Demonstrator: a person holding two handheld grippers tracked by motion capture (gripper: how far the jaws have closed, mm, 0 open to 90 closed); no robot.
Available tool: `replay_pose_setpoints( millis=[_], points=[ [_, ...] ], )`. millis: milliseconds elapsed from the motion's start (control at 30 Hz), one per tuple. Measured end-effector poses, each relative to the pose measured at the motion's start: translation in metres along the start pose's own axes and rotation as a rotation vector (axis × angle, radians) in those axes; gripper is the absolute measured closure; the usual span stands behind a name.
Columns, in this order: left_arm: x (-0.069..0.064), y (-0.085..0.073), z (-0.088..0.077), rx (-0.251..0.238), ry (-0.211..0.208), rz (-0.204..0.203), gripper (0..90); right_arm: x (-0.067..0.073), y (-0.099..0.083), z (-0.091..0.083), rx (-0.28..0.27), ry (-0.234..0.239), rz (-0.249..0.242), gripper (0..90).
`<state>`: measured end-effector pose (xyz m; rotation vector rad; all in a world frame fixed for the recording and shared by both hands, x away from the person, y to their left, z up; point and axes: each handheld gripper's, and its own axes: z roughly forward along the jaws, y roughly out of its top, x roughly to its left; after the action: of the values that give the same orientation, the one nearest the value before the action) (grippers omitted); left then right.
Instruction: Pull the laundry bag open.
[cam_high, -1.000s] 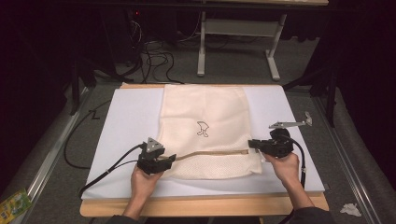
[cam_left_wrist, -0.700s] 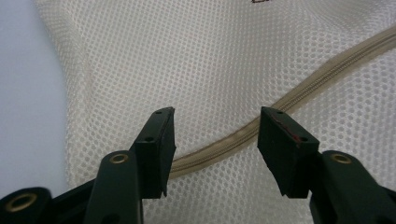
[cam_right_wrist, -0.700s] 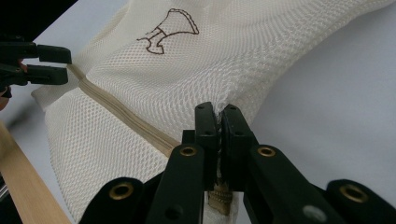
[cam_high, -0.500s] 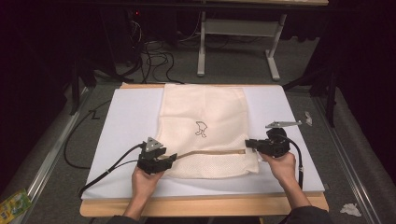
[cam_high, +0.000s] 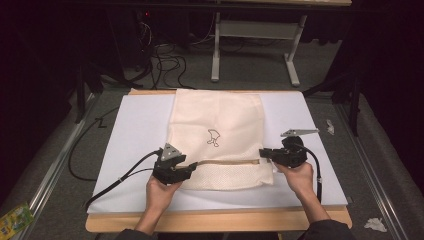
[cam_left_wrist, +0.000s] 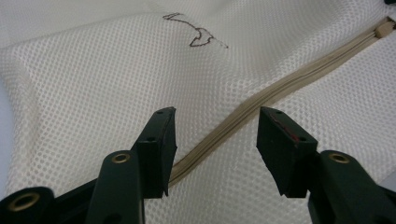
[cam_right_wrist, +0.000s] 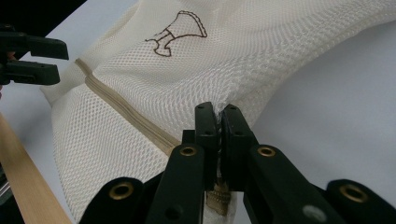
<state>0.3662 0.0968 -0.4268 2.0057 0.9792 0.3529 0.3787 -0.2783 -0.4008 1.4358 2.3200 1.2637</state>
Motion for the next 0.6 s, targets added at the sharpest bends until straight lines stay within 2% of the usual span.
replay_pose_setpoints(
  millis=[467,500,600],
  points=[
    [-0.021,0.013,0.008,-0.002,-0.073,0.027,50.3,0.005,0.003,0.004,-0.004,0.009,-0.013,88.1],
    [-0.025,0.015,0.009,0.001,-0.058,0.053,50.5,0.005,0.003,0.004,-0.005,0.011,-0.013,88.1],
    [-0.032,0.017,0.011,0.003,-0.078,0.065,50.3,0.006,0.003,0.006,-0.006,0.016,-0.015,88.1]
  ],
)
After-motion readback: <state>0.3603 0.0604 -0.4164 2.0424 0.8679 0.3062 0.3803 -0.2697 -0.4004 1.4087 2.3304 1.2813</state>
